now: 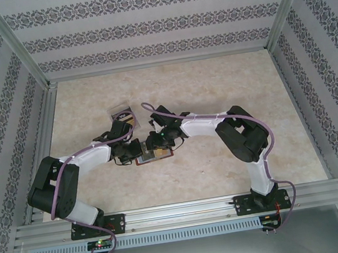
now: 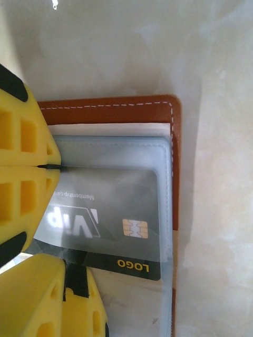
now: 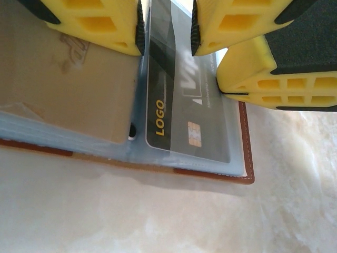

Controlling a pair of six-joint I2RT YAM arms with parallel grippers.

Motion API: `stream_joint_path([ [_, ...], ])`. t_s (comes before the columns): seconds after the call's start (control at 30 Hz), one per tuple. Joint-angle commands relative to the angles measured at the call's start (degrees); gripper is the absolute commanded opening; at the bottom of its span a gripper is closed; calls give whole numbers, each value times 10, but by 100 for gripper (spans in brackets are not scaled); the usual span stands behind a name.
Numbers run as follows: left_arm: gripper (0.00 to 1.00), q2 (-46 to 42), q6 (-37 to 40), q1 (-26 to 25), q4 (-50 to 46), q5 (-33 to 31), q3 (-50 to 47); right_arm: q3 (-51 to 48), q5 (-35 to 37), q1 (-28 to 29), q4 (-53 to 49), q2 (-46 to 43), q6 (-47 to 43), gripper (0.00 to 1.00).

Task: Take the credit cards out of the card holder

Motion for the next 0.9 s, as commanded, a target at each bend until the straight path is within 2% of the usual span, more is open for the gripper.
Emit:
stream_joint_path([
  [0.0,6,26,11,-3,-28,-25,-11,14,1,9,-20,15,-17,32],
  [0.27,6,27,12,-3,-30,-25,-11,16,4,10,-27,14,-20,29],
  [0.6,5,29,13,-3,-28,-22,-10,6,-16,5,-3,16,-13,15],
  [0.7,5,30,13,-3,-29,-22,-9,-1,-19,1,4,15,-8,0],
  [0.87,5,32,15,-2,-33,-28,-8,-27,-23,-14,20,1,-6,0],
])
